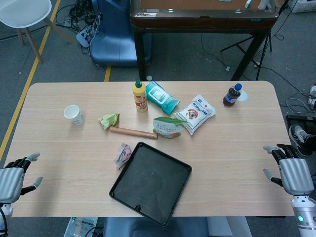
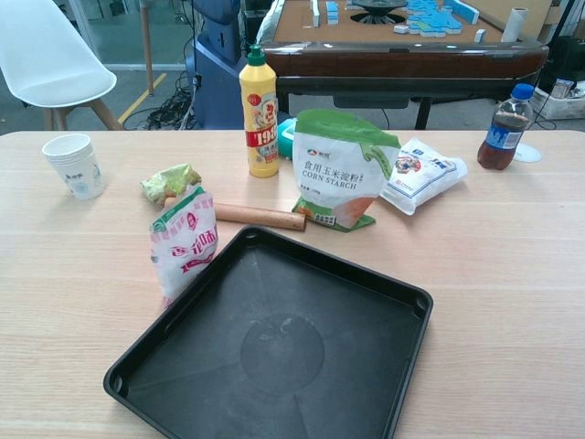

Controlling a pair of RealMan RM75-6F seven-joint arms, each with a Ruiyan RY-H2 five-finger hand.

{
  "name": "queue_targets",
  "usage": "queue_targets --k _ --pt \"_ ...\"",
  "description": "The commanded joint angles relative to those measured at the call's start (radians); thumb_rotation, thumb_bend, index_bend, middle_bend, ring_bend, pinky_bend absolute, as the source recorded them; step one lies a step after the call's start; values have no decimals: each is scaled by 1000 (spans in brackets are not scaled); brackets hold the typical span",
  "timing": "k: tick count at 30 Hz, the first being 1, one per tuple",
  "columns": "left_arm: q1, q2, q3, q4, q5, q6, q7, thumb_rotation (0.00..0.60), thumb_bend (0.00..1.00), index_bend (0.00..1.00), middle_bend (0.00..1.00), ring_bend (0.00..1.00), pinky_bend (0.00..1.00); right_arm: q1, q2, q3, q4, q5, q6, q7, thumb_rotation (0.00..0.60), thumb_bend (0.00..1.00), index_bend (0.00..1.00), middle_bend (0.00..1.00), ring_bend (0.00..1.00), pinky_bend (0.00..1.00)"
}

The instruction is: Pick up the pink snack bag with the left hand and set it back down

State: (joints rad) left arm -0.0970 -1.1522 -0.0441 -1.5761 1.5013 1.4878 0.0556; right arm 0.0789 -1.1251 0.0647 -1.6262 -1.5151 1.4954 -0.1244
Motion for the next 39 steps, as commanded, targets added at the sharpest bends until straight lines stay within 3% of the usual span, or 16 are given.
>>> queue_targets --k 1,13,22,26,32,39 --pt "-2 -2 1 0 0 -4 1 600 227 224 321 335 375 0 -1 0 1 2 -2 1 600 196 287 387 213 192" --pt "-35 -17 -1 33 42 -23 -73 600 227 224 319 335 375 0 30 15 -19 -4 20 17 600 195 287 387 213 192" --pt "-120 -35 9 73 65 -149 -239 600 227 171 310 334 375 -5 90 40 -79 6 47 -10 600 195 287 383 213 192" --pt "-171 -58 12 104 86 -211 -300 600 216 109 269 313 375 -7 98 41 -91 10 49 -13 600 195 287 383 213 192" --pt "-256 -95 18 137 99 -325 -338 600 190 11 150 187 342 -13 102 37 -99 12 50 -15 600 196 287 383 213 192" --pt "-347 -187 7 206 82 -433 -379 600 187 0 50 105 273 -21 103 33 -102 18 55 -16 600 196 287 383 213 192"
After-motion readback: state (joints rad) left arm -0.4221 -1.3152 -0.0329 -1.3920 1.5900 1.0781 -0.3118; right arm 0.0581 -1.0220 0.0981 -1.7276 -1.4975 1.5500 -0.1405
